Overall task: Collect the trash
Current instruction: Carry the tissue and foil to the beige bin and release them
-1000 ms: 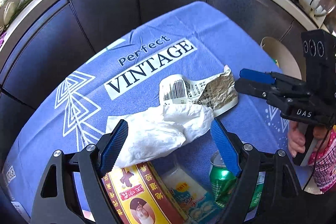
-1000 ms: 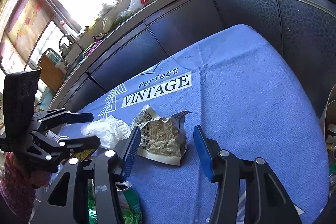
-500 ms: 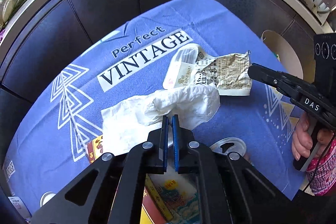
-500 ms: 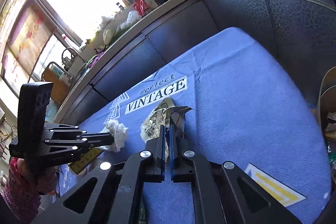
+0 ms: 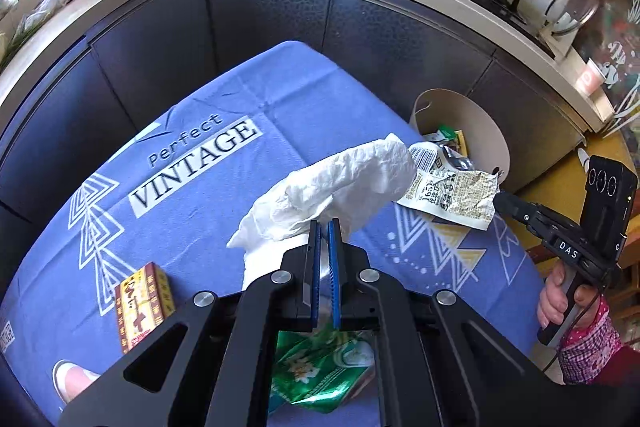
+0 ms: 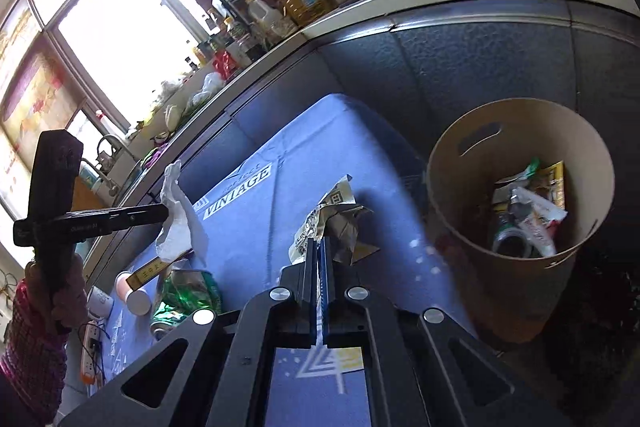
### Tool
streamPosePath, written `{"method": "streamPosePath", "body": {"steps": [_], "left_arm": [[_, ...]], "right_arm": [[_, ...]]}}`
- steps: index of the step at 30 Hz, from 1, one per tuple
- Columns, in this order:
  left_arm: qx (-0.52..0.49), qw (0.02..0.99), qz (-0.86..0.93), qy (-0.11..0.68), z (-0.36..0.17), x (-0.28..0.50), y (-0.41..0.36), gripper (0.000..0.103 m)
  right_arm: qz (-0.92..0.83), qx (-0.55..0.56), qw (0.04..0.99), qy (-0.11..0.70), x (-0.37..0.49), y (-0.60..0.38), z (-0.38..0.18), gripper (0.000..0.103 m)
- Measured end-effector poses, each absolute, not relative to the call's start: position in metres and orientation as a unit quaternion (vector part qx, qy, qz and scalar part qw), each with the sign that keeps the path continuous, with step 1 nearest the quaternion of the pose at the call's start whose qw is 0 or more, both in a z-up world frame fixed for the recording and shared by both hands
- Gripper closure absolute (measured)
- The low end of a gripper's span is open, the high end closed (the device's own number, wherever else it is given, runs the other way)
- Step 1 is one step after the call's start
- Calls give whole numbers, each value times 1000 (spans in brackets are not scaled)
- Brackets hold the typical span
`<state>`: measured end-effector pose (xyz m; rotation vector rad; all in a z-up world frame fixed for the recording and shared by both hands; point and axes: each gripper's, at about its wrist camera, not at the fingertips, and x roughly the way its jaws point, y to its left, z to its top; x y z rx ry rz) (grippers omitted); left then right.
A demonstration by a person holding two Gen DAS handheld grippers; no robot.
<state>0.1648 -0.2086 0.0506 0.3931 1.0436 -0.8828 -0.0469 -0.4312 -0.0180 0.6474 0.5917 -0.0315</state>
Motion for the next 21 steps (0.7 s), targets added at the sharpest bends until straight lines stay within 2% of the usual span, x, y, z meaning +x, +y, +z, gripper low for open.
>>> {"method": "streamPosePath", "body": {"steps": [8, 18, 20, 21], "left_arm": [[175, 731, -457, 475, 51, 143, -308, 99], [208, 694, -500, 474, 16, 106, -455, 98], [213, 700, -492, 471, 4, 105, -476, 92], [218, 701, -485, 475, -3, 107, -480, 67]], "right_arm": [[-109, 327, 911, 229, -73, -501, -9, 102], [-144, 365, 890, 232, -81, -561, -44, 102], [-138, 369, 888, 238, -75, -567, -49, 102], [-131, 372, 886, 245, -72, -568, -53, 100]]}}
